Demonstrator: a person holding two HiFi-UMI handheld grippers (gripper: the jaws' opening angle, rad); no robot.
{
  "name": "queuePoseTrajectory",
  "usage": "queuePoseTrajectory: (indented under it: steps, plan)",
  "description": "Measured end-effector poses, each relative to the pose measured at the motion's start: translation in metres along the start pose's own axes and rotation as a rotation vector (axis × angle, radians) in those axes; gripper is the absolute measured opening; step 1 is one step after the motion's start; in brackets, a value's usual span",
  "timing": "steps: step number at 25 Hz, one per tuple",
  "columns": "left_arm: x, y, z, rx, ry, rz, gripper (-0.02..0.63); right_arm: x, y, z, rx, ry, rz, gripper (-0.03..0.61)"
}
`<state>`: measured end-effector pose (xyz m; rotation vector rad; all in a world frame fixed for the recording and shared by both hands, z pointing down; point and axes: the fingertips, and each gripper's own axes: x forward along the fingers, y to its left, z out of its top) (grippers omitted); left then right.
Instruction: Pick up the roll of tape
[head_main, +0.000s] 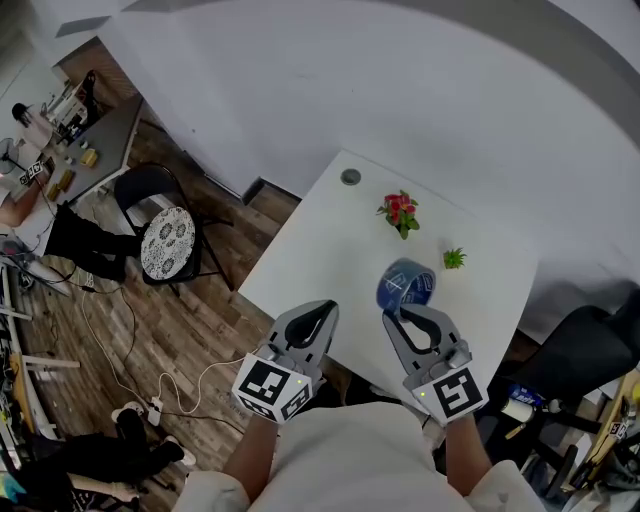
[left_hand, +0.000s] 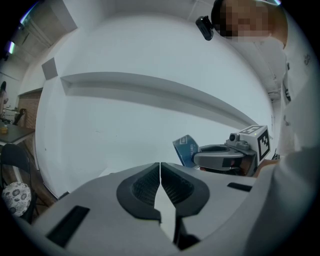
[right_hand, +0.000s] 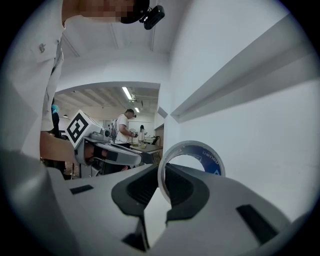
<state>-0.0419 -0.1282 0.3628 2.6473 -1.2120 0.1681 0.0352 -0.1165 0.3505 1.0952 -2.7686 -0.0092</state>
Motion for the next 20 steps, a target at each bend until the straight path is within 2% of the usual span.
queuePoseTrajectory:
  steps: [20]
  plan:
    - [-0.0068, 0.0036, -0.0057, -0.007, -0.004, 0.009, 0.023, 0.0039, 0.0079, -0.0016, -0.005, -0.005, 0.004, 0.049]
